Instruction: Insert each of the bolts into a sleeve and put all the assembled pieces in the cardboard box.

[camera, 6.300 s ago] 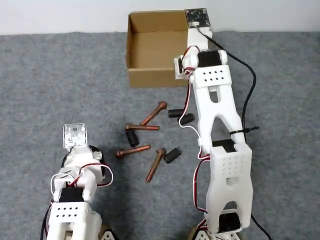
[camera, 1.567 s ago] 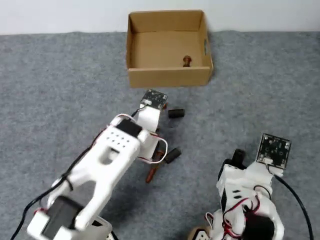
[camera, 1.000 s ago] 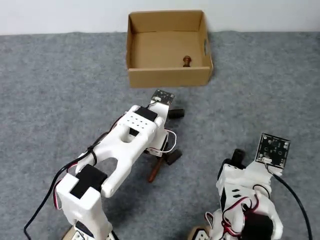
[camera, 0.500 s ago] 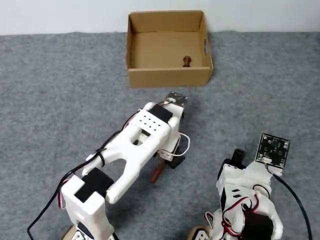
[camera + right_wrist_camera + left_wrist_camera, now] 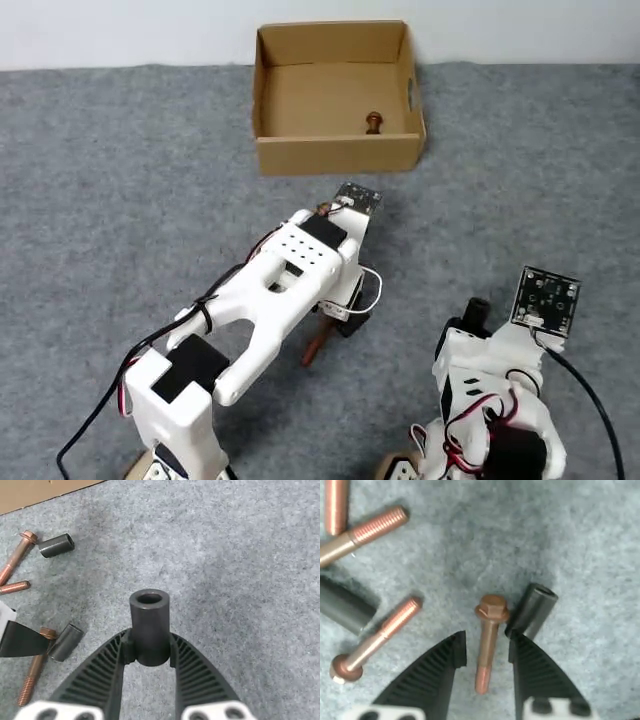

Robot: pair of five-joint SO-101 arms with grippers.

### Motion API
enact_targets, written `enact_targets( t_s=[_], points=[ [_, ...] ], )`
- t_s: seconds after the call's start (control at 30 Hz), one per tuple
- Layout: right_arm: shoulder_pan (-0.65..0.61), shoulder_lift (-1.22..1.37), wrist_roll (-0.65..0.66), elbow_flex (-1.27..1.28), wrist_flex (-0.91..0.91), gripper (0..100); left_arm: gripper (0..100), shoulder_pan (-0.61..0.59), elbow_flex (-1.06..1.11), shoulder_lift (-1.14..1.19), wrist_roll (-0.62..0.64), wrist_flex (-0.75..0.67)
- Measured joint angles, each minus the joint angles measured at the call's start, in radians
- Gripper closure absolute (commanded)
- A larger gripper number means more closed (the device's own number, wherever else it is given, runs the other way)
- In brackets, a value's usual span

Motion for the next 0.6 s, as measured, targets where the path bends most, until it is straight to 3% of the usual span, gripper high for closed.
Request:
enact_targets(
  t_s=[0.47, 0.6],
  points=[
    [0.000, 0.000, 0.000, 0.000, 0.000, 98.8, 86, -0.002, 0.152, 0.000, 0.006, -0.144],
    [0.000, 0.000, 0.000, 0.000, 0.000, 98.8, 98, 0.000, 0.158, -0.002, 0.006, -0.146]
  ],
)
